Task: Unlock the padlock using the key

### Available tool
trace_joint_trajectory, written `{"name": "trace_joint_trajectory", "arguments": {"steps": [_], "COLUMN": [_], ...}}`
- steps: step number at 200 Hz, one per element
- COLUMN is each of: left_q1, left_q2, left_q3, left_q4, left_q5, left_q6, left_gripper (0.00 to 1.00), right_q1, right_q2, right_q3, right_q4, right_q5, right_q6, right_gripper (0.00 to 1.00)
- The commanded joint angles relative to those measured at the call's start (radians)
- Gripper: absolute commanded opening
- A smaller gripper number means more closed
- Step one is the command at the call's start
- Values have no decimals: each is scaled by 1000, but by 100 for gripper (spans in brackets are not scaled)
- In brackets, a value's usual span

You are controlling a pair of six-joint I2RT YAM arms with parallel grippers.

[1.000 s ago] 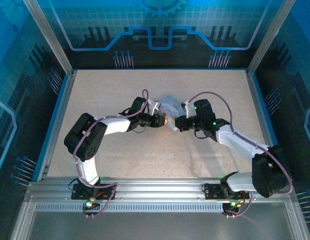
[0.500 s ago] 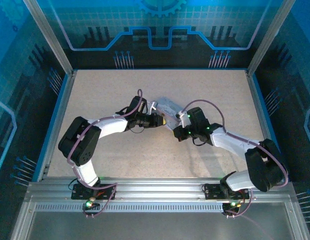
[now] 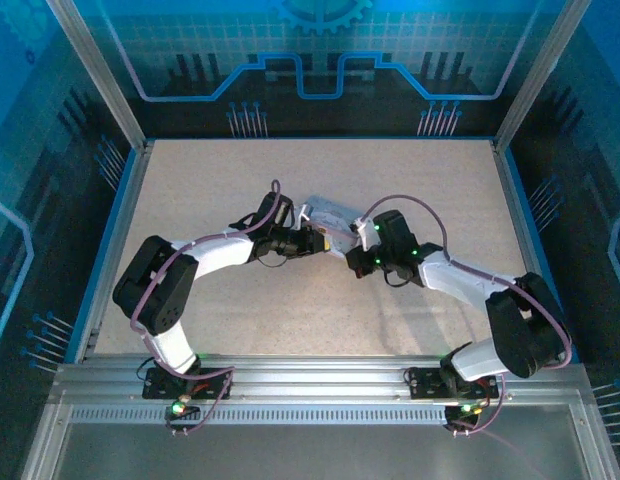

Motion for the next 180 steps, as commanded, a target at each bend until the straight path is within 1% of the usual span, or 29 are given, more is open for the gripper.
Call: {"name": "trace_joint_trajectory", "arguments": {"steps": [1, 47, 79, 111, 180], "left_q1": [-5, -5, -5, -5, -6], "left_q2": [-47, -45, -47, -48, -46], "left_q3": [43, 75, 77, 71, 63], "left_q4": [-6, -57, -70, -67, -50], "left_q5": [23, 25, 28, 28, 31], "left_q6": [-51, -97, -113, -123, -143], "left_gripper": [15, 15, 15, 15, 15], "right_q1": [48, 92, 95, 95, 97], "right_q2": [-24, 5, 38, 44, 46], "right_q3": [-40, -71, -54, -45, -48], "right_q4": [58, 163, 168, 171, 223], "right_q5": [1, 44, 49, 82, 70], "right_q6": [-17, -17, -26, -23, -8], "right_gripper": [0, 0, 0, 0, 0]}}
